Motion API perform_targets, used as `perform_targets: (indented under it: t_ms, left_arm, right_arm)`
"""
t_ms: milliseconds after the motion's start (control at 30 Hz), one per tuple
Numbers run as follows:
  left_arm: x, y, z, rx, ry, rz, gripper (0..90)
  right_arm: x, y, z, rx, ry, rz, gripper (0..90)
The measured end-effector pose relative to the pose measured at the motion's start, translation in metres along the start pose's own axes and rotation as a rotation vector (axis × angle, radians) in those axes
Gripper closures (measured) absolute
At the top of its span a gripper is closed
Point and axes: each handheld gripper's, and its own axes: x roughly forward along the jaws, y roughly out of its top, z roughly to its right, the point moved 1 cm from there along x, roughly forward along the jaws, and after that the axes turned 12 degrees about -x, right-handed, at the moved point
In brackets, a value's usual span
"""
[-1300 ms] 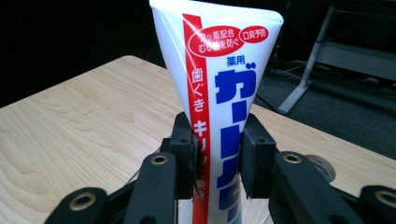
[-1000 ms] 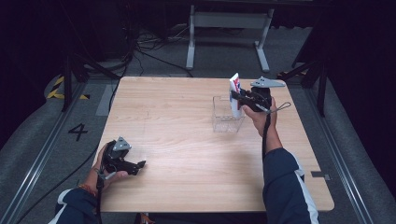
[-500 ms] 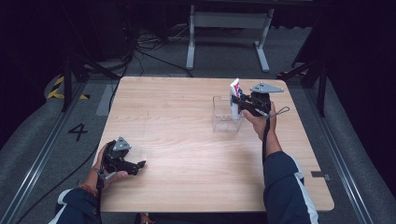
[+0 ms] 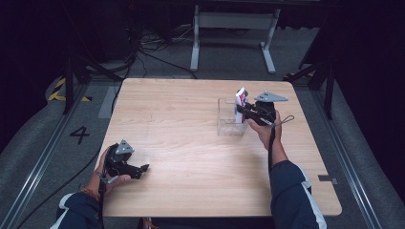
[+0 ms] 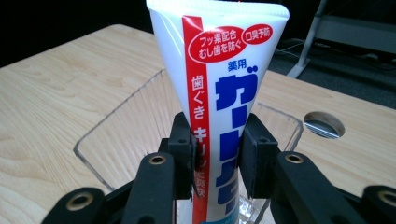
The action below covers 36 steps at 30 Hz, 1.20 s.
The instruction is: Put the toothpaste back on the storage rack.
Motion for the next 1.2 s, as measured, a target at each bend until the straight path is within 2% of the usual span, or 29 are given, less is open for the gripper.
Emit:
perform_targets:
  t_ms: [367, 567, 867, 933, 1200]
  left_arm:
    - [0.0, 0.0, 0.0, -0.003, -0.002, 0.0, 0.5]
    - [0.0, 0.0, 0.0, -0.004, -0.003, 0.0, 0.5]
    - [0.0, 0.0, 0.0, -0.001, -0.001, 0.0, 0.5]
    - [0.0, 0.0, 0.0, -0.003, -0.002, 0.0, 0.5]
    - [0.0, 0.0, 0.0, -0.003, -0.002, 0.0, 0.5]
  right_arm:
    - [0.001, -0.007, 0.0, -0.007, -0.002, -0.056, 68.9]
    - [0.005, -0.012, -0.002, -0.011, -0.004, -0.104, 67.1]
    - [0.005, -0.011, -0.004, -0.022, -0.01, -0.108, 65.7]
    - [0.005, -0.011, -0.005, -0.002, -0.013, -0.092, 63.1]
    - [0.004, -0.009, -0.006, -0.012, -0.004, -0.085, 57.3]
